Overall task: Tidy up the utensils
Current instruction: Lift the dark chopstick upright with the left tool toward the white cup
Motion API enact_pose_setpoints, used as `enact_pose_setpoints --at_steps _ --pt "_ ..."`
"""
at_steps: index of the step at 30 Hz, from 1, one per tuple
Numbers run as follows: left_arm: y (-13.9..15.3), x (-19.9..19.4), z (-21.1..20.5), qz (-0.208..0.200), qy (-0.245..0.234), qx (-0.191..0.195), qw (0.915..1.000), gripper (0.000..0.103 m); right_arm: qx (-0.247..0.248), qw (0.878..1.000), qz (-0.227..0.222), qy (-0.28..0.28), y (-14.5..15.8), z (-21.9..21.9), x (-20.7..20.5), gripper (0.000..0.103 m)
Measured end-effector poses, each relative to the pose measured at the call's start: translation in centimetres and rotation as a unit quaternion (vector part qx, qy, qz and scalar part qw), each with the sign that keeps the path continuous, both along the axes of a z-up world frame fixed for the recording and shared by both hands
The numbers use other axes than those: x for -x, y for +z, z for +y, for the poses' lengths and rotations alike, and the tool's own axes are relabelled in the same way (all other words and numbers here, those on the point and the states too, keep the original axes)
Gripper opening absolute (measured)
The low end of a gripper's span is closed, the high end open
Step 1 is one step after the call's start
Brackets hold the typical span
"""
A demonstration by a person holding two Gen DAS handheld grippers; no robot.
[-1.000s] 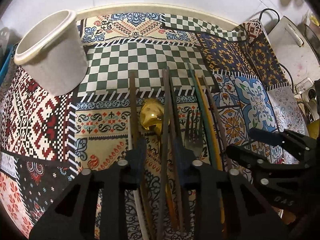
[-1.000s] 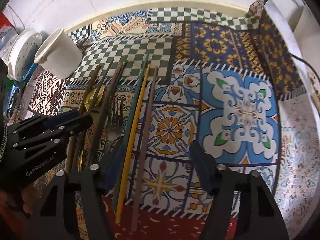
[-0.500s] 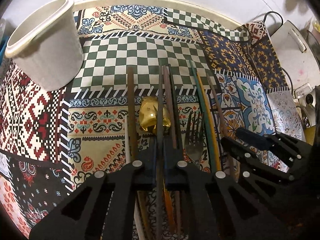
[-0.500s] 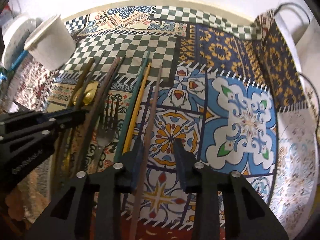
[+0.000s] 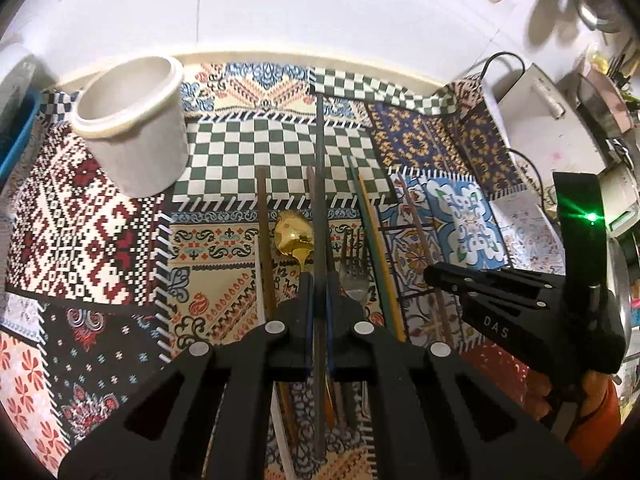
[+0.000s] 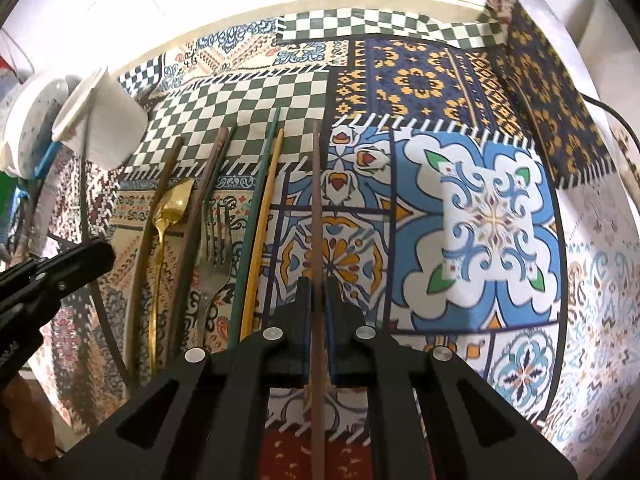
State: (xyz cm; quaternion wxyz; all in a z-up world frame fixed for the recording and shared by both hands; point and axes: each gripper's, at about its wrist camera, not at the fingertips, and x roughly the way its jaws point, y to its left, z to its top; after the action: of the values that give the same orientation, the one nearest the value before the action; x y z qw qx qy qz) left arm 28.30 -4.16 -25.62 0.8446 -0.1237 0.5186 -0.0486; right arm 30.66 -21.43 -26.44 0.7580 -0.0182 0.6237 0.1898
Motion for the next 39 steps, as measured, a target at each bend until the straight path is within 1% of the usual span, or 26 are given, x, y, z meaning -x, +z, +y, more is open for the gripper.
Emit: enact_pose_setpoints --at_steps 4,10,20,30,39 --pt "1.4 1.6 0.3 -0.019 0.002 0.0 0.9998 0.004 -0.008 1.0 -0.017 -0.004 1.5 -0.3 1.1 0.006" --pt "3.2 3.4 0.6 -0.044 0.009 -0.007 0.999 0.004 -0.02 0.998 -0.057 0.001 4.6 0.3 3.0 0.006" --pt "6.8 6.0 1.3 -0.091 0.029 -0.026 0.9951 0.004 -0.054 0.991 -0.119 0.01 9.8 1.3 5.2 0.005" --pt "11.1 7.1 3.1 -0.151 0.053 -0.038 0.9864 0.004 -0.09 0.98 -0.175 0.025 14.2 2.8 5.3 0.005" --pt "15.2 6.6 5.3 -0.193 0.073 -0.046 0.9774 0.004 -0.118 0.966 -0.224 0.052 17.7 5.0 4.1 0.005"
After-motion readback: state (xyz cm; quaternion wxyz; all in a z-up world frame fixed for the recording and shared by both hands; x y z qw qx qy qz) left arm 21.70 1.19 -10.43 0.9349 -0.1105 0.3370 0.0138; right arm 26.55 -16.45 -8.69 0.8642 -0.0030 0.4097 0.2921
